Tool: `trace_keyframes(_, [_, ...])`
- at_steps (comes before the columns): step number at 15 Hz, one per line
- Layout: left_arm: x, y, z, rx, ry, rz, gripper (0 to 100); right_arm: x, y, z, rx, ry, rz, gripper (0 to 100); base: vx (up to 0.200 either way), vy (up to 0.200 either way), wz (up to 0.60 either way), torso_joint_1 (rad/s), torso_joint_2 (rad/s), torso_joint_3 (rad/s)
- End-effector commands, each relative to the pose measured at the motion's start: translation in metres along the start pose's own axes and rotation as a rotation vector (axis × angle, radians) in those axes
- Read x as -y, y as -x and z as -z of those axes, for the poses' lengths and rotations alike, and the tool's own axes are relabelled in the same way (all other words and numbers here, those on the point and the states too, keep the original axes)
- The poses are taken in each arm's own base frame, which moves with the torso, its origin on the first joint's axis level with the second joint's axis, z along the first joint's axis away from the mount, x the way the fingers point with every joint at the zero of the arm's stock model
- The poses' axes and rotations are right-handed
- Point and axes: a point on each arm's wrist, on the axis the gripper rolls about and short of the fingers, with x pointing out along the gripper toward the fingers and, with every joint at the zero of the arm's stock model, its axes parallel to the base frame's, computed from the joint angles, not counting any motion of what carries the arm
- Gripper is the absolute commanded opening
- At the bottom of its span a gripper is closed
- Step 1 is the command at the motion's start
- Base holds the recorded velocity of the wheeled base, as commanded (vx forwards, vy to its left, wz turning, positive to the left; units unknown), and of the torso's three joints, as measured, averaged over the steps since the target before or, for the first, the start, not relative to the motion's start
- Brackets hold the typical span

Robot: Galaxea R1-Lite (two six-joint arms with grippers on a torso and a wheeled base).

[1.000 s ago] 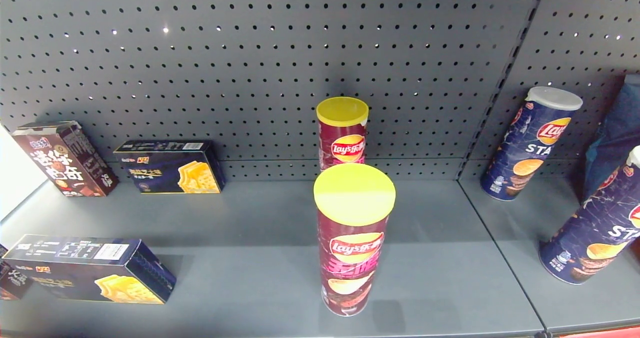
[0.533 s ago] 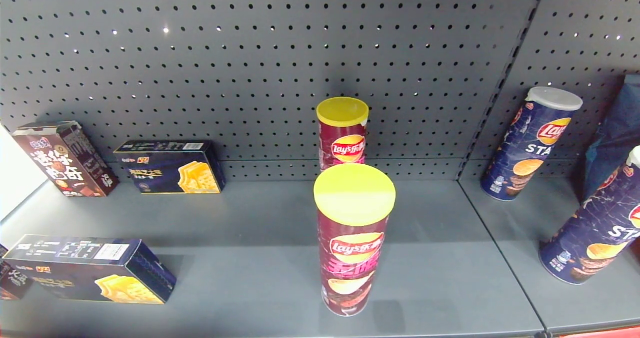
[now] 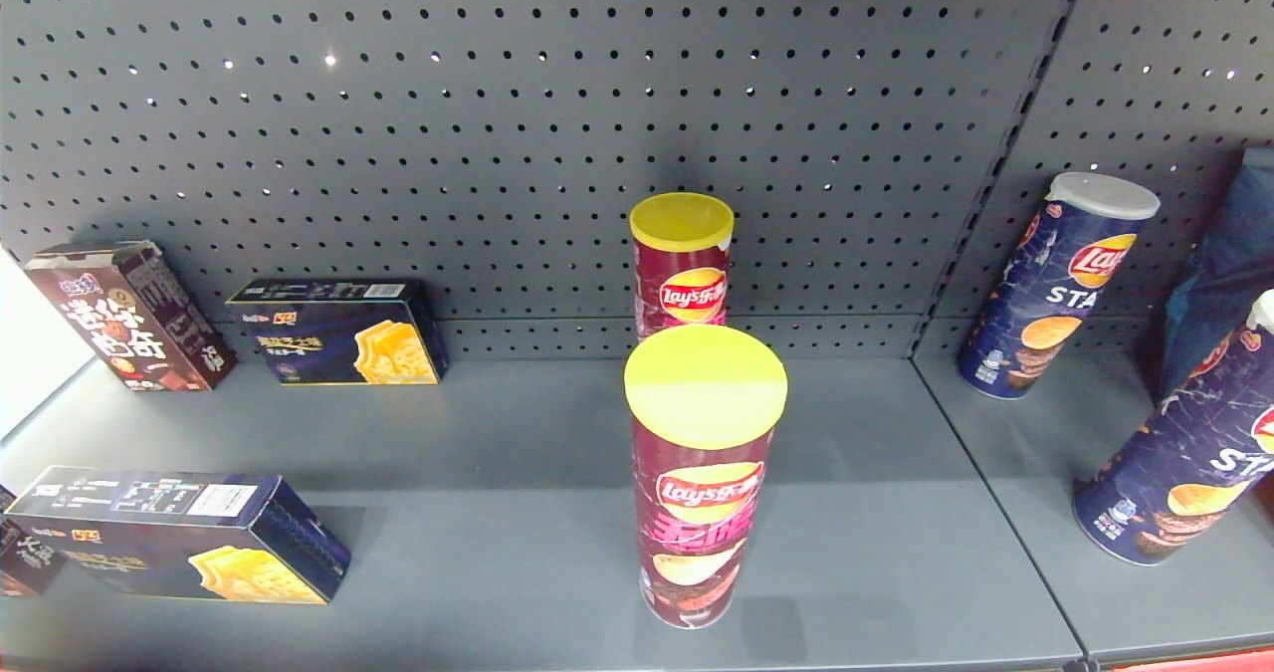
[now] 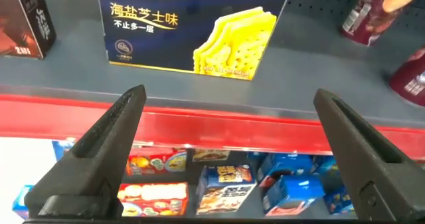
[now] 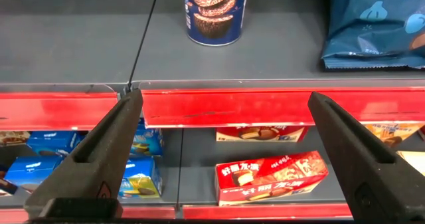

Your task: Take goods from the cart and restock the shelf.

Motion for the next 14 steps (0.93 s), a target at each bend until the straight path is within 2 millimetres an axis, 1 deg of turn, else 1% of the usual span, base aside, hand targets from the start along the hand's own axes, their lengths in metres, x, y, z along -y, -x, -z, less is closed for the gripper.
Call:
trace_keyframes(1, [0.0002,-0.0001,-0.0004,-0.002,0.009,0.007,100,0.0,-0.0002,-0.0001,-0.002,0.001,0.0,100,0.0,0.0,0.0,0.0,0.0,0.0])
trace_keyframes(2, [0.0003,-0.0001,-0.0004,-0.003,0.006,0.009,100,0.0,-0.0002,-0.0001,-0.002,0.001,0.0,100,0.0,0.0,0.0,0.0,0.0,0.0])
trace_keyframes(4, [0.0,-0.0003,0.0007,-0.008,-0.098,0.006,100,0.0,-0.0002,-0.0001,-0.002,0.001,0.0,100,0.0,0.0,0.0,0.0,0.0,0.0])
trace_keyframes(5, [0.001,-0.0003,0.0024,-0.027,-0.28,0.067,100,0.0,-0.0002,-0.0001,-0.002,0.001,0.0,100,0.0,0.0,0.0,0.0,0.0,0.0])
trace_keyframes(6, [0.0028,0.0,0.0035,-0.034,-0.372,0.159,100,0.0,-0.0002,-0.0001,-0.002,0.001,0.0,100,0.0,0.0,0.0,0.0,0.0,0.0])
trace_keyframes(7, [0.003,0.0002,0.003,-0.033,-0.42,0.152,100,0.0,-0.0002,-0.0001,-0.002,0.001,0.0,100,0.0,0.0,0.0,0.0,0.0,0.0])
trace_keyframes(8, [0.0014,0.0002,0.0031,-0.039,-0.425,0.076,100,0.0,-0.0002,-0.0001,-0.002,0.001,0.0,100,0.0,0.0,0.0,0.0,0.0,0.0])
trace_keyframes(9, [-0.0018,0.0003,0.0029,-0.038,-0.388,-0.06,100,0.0,-0.0001,0.0,-0.001,0.001,0.0,100,0.0,0.0,0.0,0.0,0.0,0.0])
trace_keyframes(10, [-0.0034,0.0002,0.0034,-0.034,-0.315,-0.126,100,0.0,-0.0002,-0.0001,-0.002,0.001,0.0,100,0.0,0.0,0.0,0.0,0.0,0.0])
trace_keyframes(12, [-0.0044,0.0004,0.007,-0.067,-0.299,-0.135,100,0.0,-0.0002,-0.0001,-0.002,0.001,0.0,100,0.0,0.0,0.0,0.0,0.0,0.0])
trace_keyframes(14, [-0.0026,0.0004,0.007,-0.075,-0.299,-0.05,100,0.0,-0.0001,0.0,-0.001,0.001,0.0,100,0.0,0.0,0.0,0.0,0.0,0.0])
